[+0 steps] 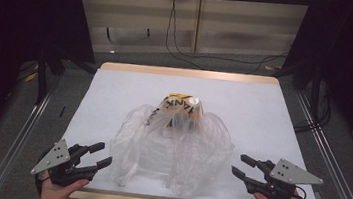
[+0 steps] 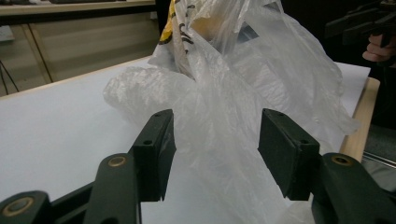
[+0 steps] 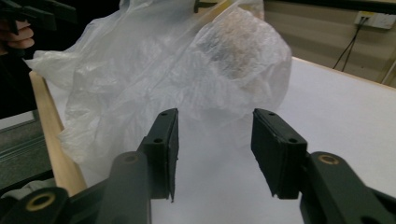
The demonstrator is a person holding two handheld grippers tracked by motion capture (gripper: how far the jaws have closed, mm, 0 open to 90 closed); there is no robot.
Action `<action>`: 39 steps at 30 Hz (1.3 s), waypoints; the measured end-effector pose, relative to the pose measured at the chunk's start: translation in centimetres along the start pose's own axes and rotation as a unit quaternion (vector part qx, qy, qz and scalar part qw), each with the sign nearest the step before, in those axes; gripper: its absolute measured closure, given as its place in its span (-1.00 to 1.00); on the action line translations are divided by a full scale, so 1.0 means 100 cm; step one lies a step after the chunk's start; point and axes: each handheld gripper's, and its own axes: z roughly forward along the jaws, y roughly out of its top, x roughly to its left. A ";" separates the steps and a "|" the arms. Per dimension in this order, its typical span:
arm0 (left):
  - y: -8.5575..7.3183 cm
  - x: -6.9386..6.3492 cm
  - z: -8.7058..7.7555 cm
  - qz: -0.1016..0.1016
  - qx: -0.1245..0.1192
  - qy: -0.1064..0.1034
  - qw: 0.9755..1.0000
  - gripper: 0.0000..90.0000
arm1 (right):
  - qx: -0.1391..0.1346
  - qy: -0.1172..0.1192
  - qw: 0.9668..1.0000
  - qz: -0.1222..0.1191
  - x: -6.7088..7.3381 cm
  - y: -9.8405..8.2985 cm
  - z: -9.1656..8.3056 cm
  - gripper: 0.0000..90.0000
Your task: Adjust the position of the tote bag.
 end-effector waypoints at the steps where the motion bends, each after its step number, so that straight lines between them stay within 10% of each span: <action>1: 0.000 -0.001 0.000 0.000 0.004 -0.002 1.000 0.08 | 0.005 0.001 1.000 -0.001 0.002 0.001 0.001 0.25; 16: 0.007 -0.024 0.010 0.007 0.032 -0.055 0.998 0.13 | 0.031 0.084 0.996 0.002 0.033 0.012 0.028 0.45; 39: -0.003 -0.042 0.029 0.026 0.096 -0.101 0.990 0.11 | 0.128 0.185 0.974 -0.040 0.081 0.000 0.106 0.28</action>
